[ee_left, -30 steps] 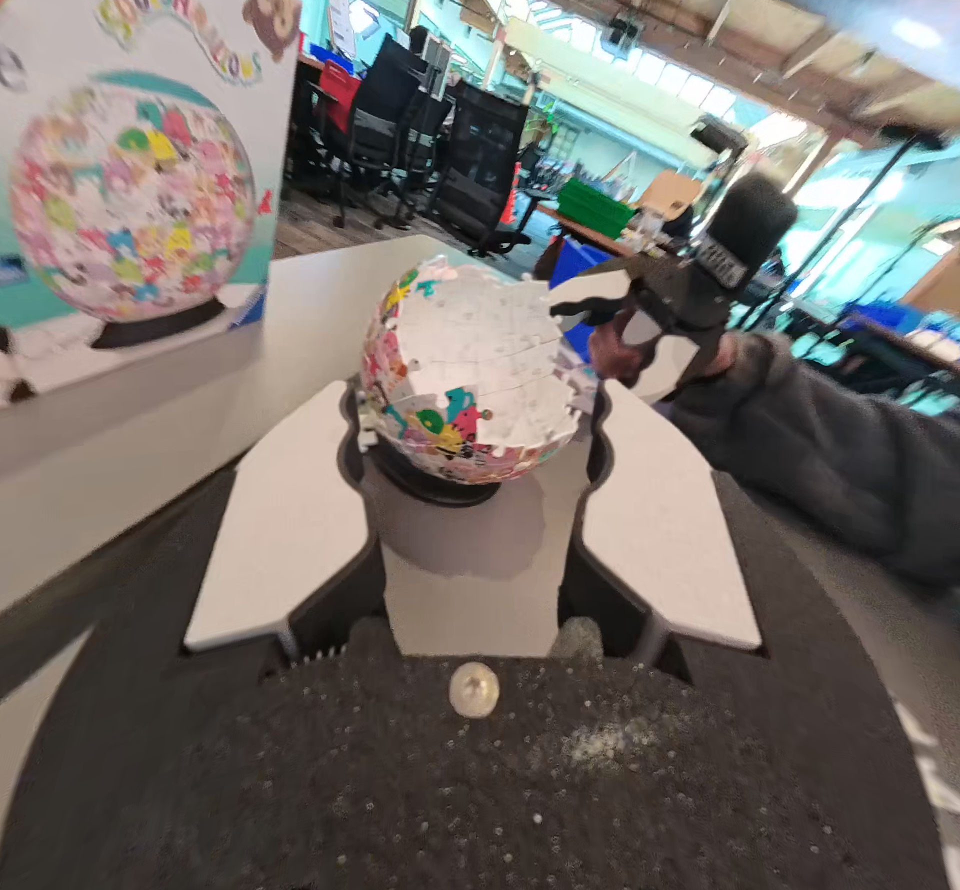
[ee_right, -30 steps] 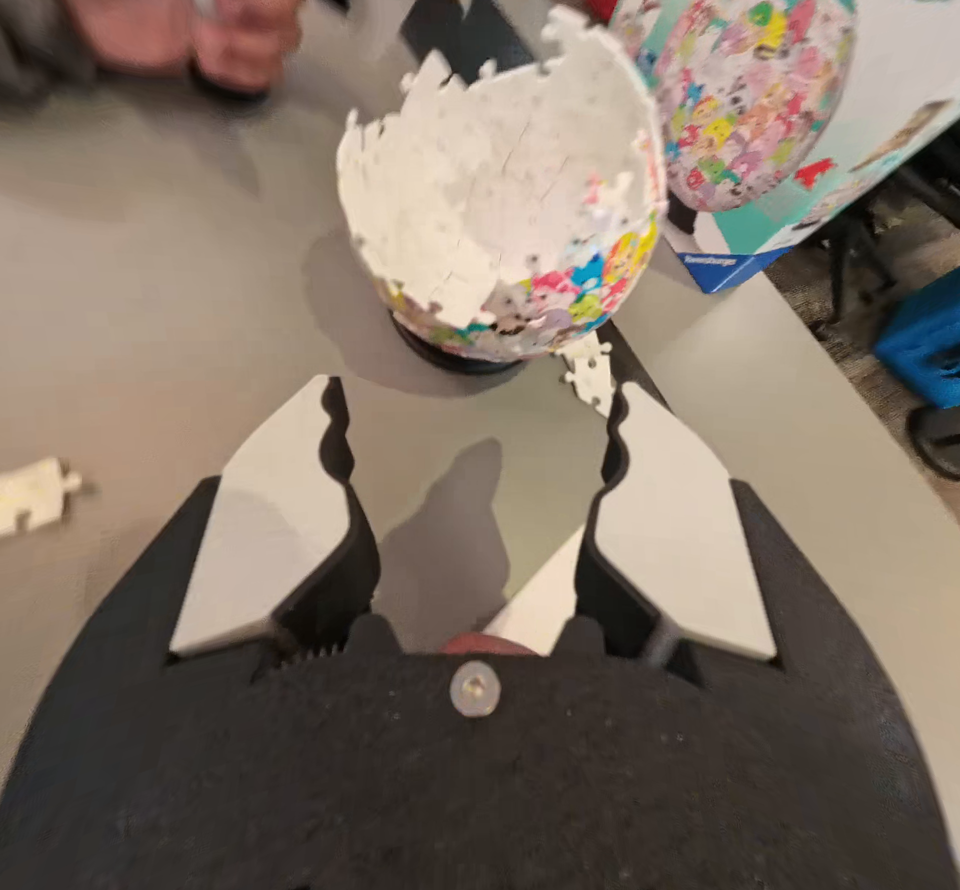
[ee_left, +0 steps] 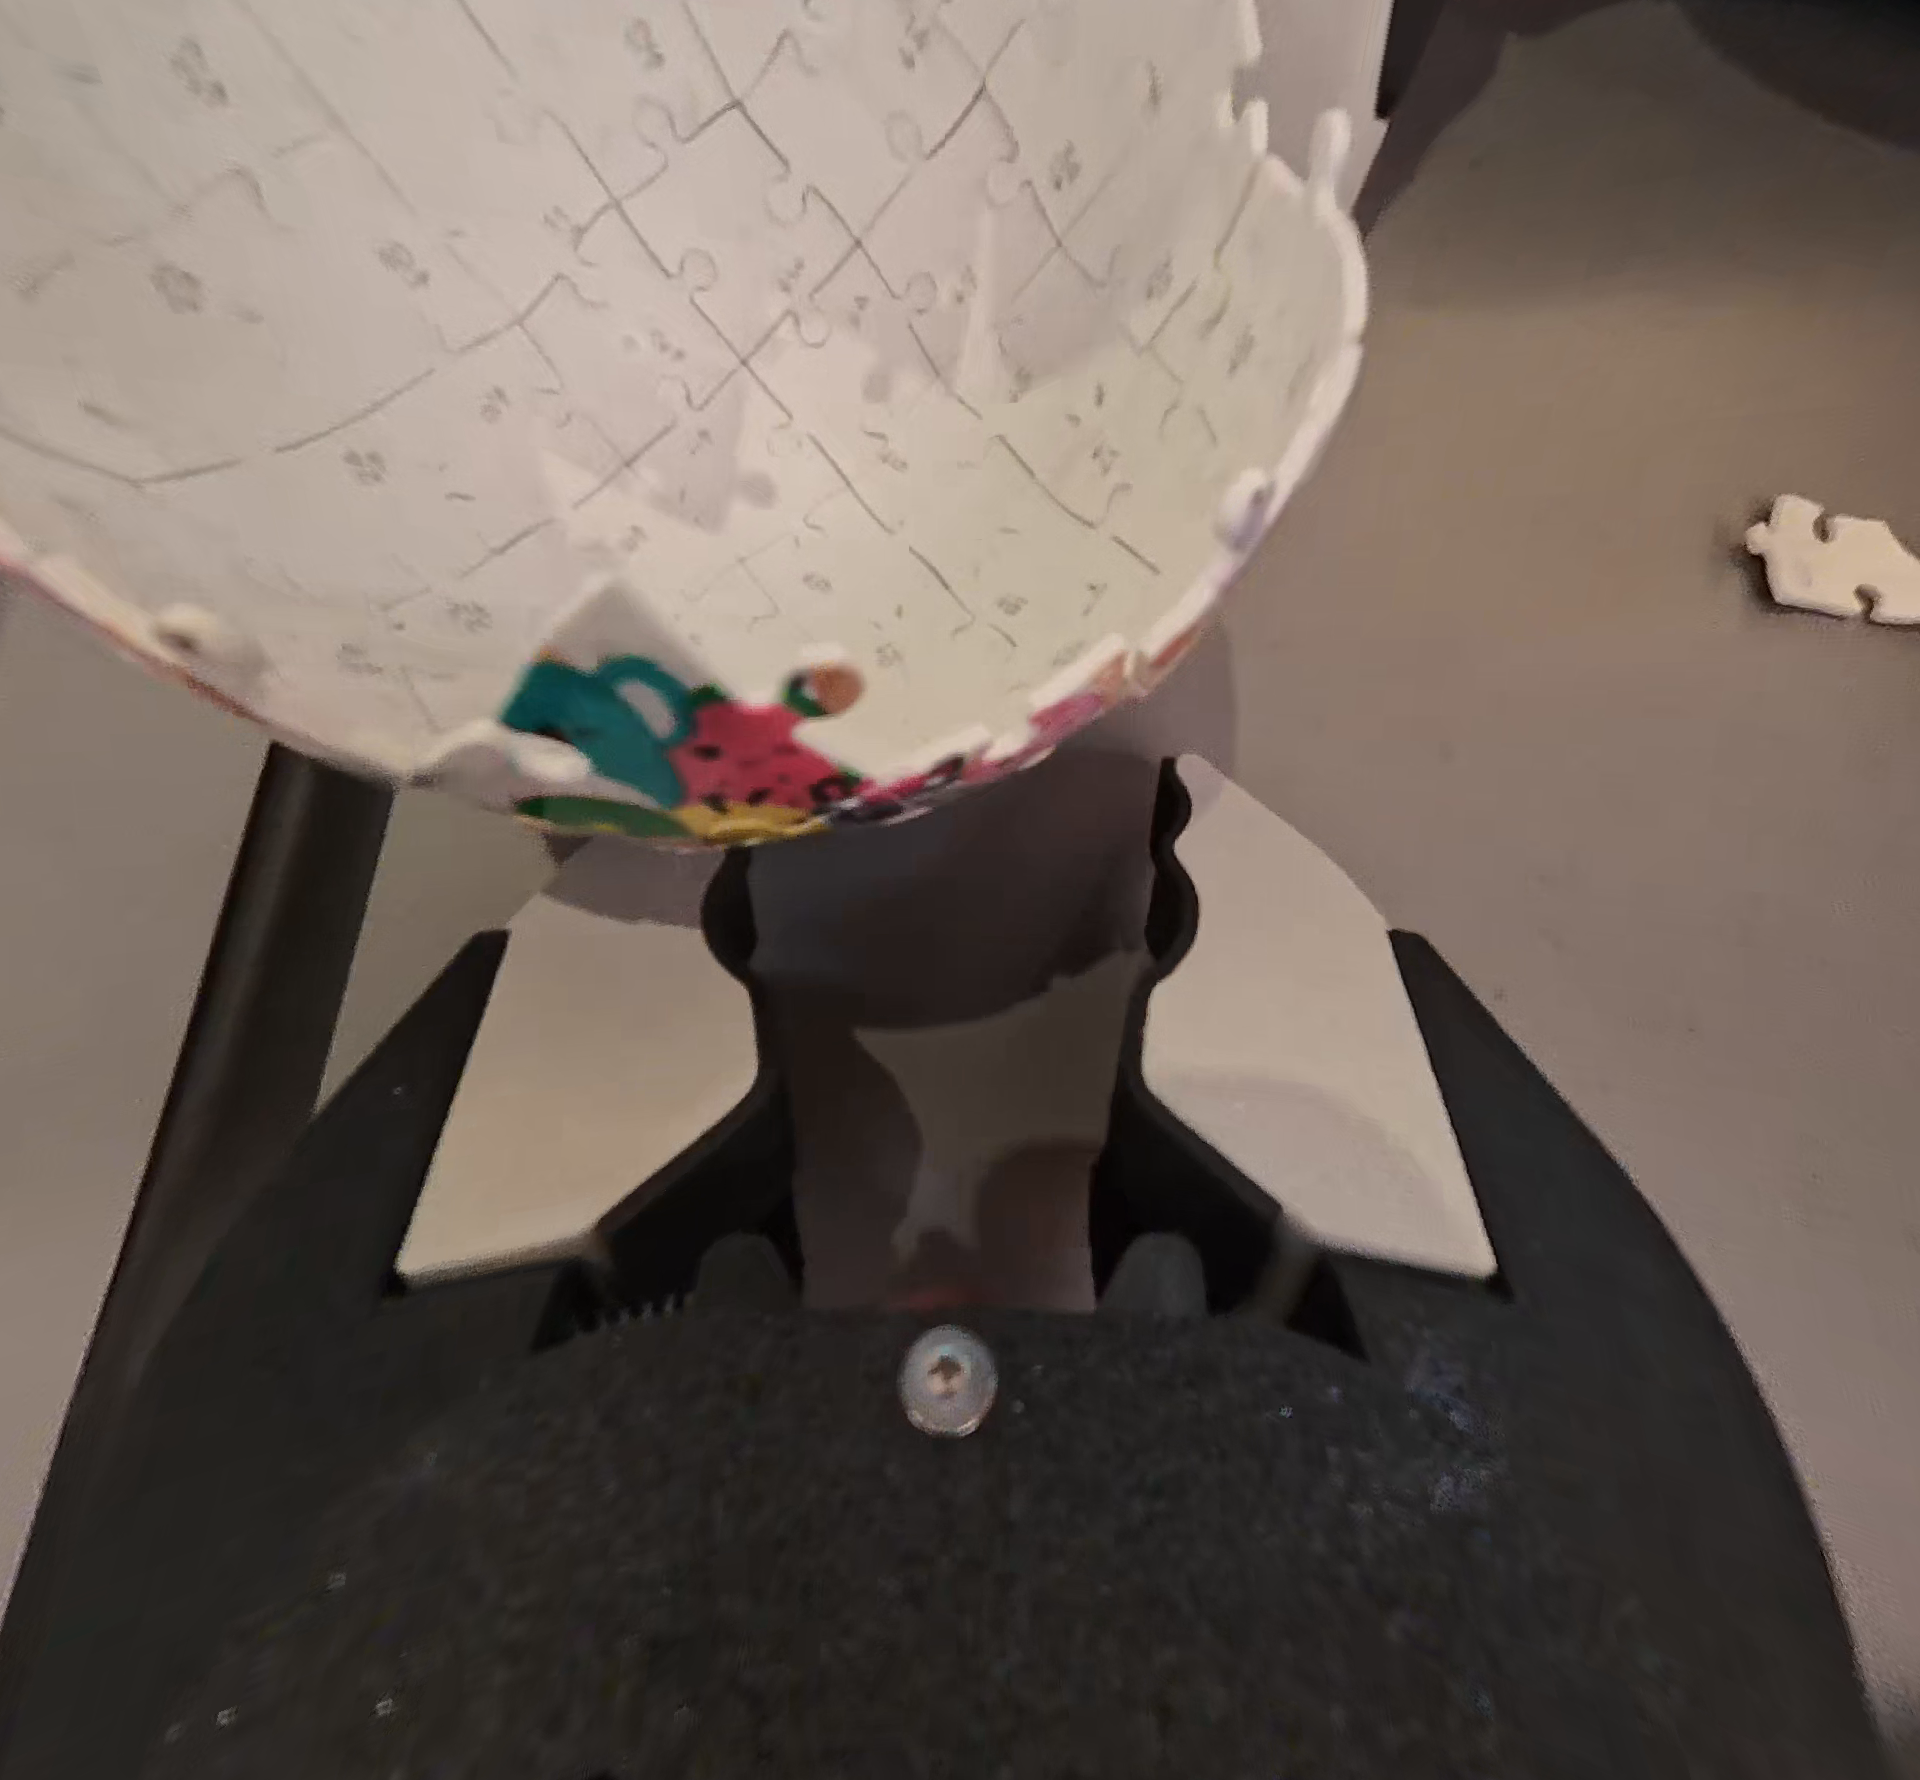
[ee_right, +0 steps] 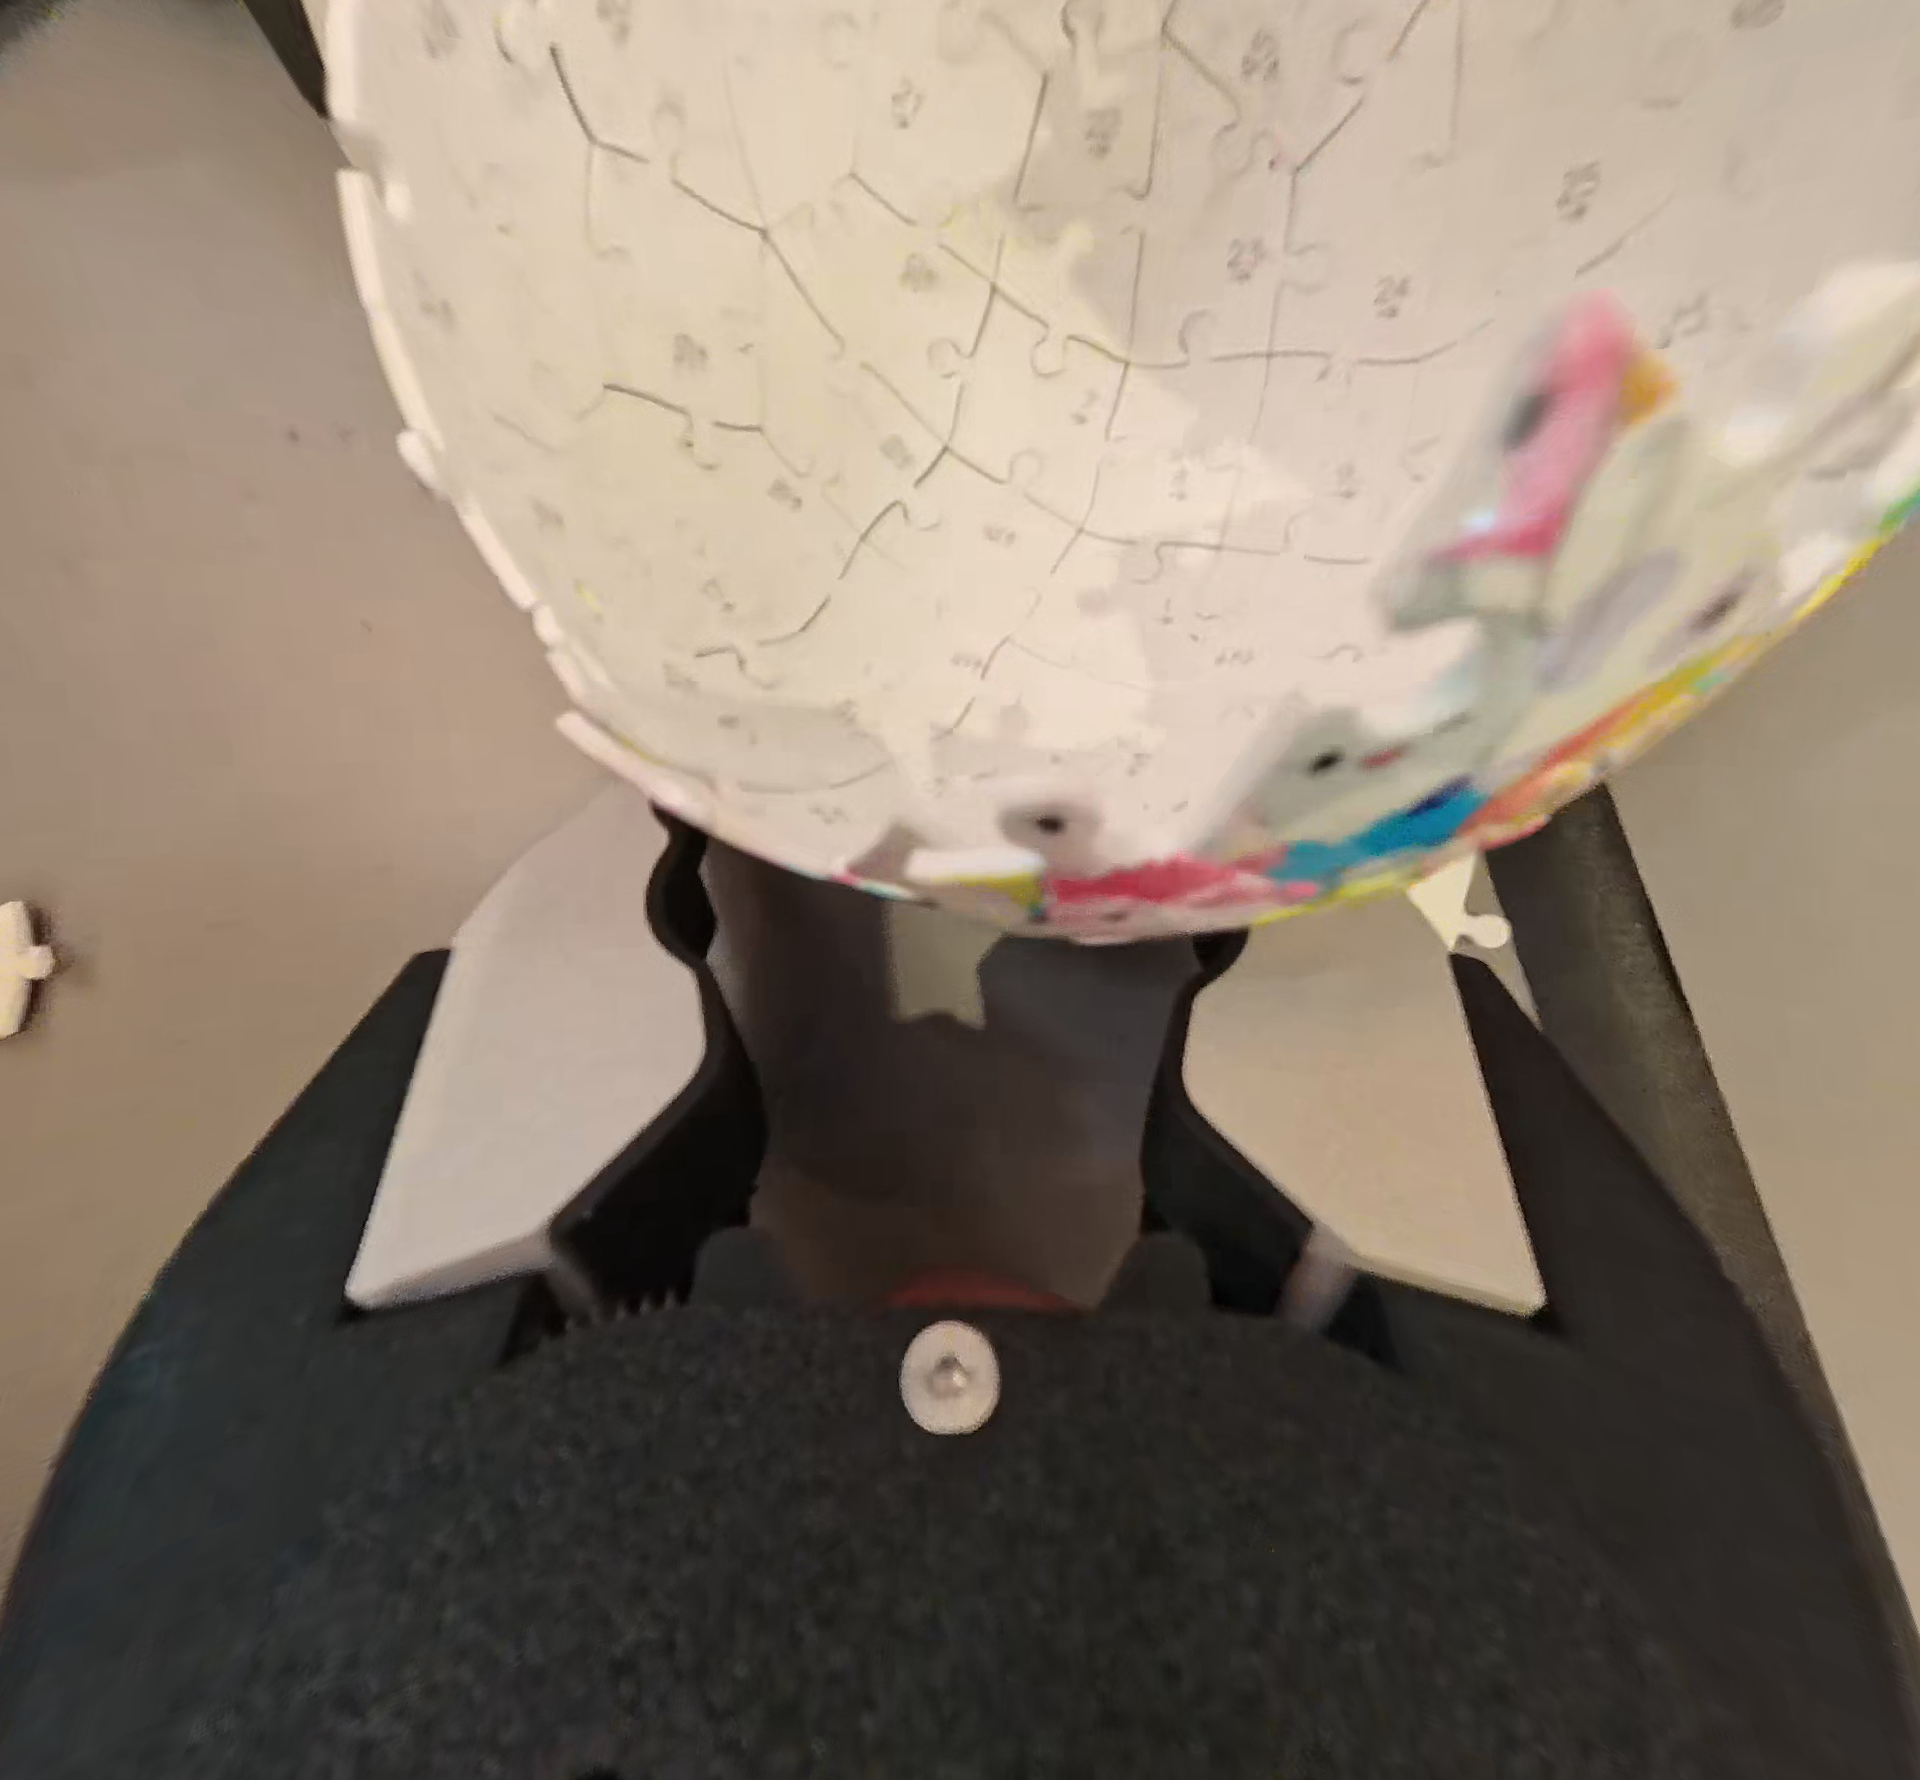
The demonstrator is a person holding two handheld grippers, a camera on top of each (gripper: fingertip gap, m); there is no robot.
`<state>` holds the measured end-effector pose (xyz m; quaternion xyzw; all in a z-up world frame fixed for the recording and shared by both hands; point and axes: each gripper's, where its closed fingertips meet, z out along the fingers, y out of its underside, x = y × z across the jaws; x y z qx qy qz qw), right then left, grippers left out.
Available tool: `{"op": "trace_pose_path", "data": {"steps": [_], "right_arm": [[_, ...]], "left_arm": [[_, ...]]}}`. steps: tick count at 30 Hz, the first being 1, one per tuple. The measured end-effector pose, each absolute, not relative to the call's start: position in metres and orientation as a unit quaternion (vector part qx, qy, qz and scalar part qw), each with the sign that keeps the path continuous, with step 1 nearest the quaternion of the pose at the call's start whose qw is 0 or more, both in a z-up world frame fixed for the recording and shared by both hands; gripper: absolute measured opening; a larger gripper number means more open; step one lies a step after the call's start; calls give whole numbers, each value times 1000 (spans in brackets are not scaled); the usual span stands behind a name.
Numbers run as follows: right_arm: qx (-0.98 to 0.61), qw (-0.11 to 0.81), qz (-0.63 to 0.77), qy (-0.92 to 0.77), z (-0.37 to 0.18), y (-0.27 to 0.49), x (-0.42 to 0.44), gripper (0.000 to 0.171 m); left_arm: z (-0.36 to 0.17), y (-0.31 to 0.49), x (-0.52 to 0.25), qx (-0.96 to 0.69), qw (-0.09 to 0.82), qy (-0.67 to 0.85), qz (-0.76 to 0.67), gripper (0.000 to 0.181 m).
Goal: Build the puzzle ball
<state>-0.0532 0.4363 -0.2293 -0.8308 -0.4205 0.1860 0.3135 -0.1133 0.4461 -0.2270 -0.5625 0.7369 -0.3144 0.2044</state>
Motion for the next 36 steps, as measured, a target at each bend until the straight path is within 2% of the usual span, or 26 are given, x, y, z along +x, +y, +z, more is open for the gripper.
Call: {"op": "trace_pose_path", "data": {"steps": [5, 17, 30, 36], "right_arm": [[-831, 298, 187, -431, -230, 422, -61, 94], [-834, 263, 183, -450, -229, 358, -98, 92], [-827, 221, 204, -474, -227, 281, -157, 94], [-823, 229, 209, -475, -227, 251, -173, 94]], "left_arm": [[-227, 433, -120, -563, 198, 738, -314, 84], [-228, 370, -161, -566, 191, 746, -295, 79], [-225, 292, -223, -571, 141, 756, -287, 76], [-224, 260, -240, -567, 135, 762, -281, 76]]}}
